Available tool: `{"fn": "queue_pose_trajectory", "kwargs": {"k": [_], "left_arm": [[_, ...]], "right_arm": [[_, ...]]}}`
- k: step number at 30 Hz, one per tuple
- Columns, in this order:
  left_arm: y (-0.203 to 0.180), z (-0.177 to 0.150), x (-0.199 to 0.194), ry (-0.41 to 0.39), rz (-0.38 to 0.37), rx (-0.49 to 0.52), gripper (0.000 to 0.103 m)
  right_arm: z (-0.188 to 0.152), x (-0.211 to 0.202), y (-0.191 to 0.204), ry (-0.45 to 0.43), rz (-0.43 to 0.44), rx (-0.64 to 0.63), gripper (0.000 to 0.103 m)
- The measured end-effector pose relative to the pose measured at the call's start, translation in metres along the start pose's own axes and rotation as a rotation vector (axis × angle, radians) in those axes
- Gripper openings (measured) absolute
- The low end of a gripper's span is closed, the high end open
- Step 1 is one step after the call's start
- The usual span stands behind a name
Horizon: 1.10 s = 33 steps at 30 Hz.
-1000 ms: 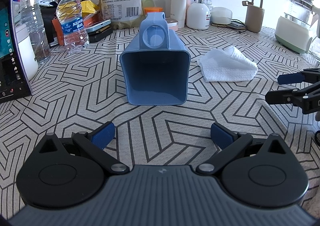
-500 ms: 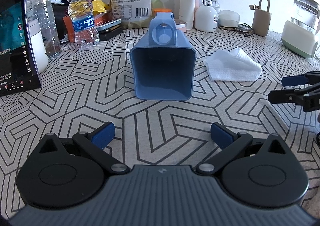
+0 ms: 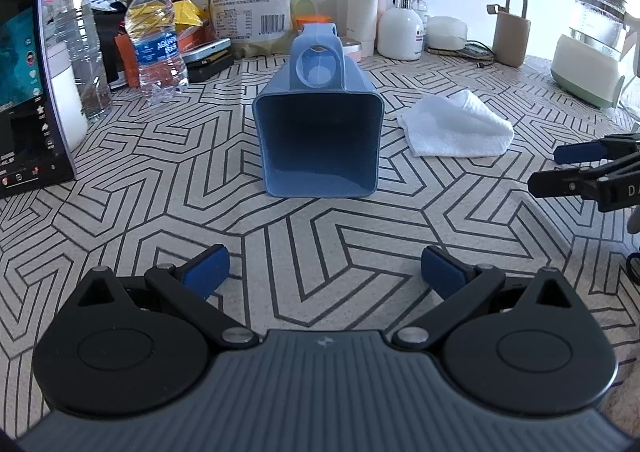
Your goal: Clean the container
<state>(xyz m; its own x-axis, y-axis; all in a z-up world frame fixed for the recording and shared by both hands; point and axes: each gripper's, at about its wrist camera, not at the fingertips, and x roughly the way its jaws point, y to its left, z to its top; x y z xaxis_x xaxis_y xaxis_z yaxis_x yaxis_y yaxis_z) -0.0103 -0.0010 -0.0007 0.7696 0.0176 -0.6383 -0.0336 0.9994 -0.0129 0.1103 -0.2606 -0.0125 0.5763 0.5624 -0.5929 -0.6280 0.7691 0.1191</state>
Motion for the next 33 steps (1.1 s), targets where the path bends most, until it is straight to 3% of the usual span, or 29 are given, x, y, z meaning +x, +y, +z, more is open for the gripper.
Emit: {"fn": "queue_pose_trajectory", "kwargs": {"k": [19, 27, 33], "left_arm": [[0.003, 0.010, 0.008, 0.030, -0.032, 0.027, 0.103], [0.000, 0.015, -0.008, -0.078, -0.002, 0.073, 0.103], [0.007, 0.021, -0.016, -0.123, -0.064, 0.057, 0.103]], "right_arm": [[0.000, 0.000, -0.002, 0.003, 0.009, -0.004, 0.098], [0.001, 0.001, 0.000, 0.012, 0.043, -0.018, 0.100], [0.011, -0.008, -0.001, -0.081, 0.073, -0.029, 0.097]]}}
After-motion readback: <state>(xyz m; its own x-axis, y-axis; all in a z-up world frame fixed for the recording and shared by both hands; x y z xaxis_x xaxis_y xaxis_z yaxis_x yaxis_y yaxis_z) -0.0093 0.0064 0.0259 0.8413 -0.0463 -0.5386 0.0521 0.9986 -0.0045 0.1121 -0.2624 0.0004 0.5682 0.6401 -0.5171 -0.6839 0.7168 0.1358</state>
